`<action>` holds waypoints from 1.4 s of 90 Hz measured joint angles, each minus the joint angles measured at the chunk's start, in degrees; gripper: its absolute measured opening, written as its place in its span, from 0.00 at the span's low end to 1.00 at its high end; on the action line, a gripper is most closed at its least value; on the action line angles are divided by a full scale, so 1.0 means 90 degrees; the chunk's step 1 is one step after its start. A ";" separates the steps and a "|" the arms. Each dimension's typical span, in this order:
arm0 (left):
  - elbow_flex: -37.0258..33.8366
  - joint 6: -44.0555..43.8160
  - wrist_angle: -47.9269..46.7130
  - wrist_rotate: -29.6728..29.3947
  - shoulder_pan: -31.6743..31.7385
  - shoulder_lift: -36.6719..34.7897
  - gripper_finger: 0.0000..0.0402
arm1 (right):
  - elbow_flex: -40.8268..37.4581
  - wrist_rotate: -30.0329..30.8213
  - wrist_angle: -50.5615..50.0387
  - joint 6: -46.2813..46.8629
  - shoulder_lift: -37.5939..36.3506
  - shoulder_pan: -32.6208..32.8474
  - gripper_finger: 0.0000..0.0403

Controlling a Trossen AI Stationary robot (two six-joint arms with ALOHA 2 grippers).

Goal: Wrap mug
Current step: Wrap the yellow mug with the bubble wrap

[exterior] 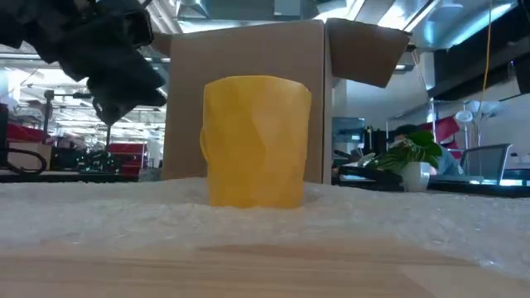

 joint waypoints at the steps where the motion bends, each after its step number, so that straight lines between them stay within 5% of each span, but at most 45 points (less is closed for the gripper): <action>1: 0.0000 -0.0011 0.0009 -0.0011 0.0000 0.0000 0.24 | -0.0007 -0.0013 -0.0020 -0.0018 -0.0024 -0.0001 0.02; 34: 0.0000 -0.0470 0.0041 -0.0203 0.0019 0.0000 0.24 | -0.0764 -0.0505 0.0405 -0.0516 -0.0211 -0.0003 0.11; 73: 0.0001 -0.0679 0.0033 -0.0574 0.0019 0.0002 0.24 | -0.1079 -0.0355 0.1311 -0.2698 -0.0153 -0.0955 0.42; 126: 0.0002 -0.0657 0.0024 -0.0574 0.0019 0.0002 0.24 | -0.1159 -0.1271 0.2903 -0.5092 0.0046 -0.2951 0.44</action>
